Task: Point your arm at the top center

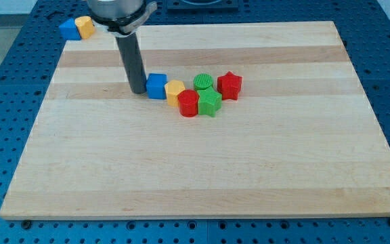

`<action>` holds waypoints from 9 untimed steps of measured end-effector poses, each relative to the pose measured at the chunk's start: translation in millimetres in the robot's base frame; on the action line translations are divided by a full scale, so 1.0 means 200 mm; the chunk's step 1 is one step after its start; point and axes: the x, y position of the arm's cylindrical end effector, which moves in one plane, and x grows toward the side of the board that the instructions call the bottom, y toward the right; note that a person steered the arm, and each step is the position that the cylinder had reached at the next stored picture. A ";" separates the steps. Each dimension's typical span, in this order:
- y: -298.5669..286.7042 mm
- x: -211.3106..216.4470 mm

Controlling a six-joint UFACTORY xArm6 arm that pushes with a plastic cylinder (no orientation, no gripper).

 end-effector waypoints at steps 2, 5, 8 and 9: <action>0.19 -0.08; 0.02 -0.12; -0.95 -0.37; -0.95 -0.37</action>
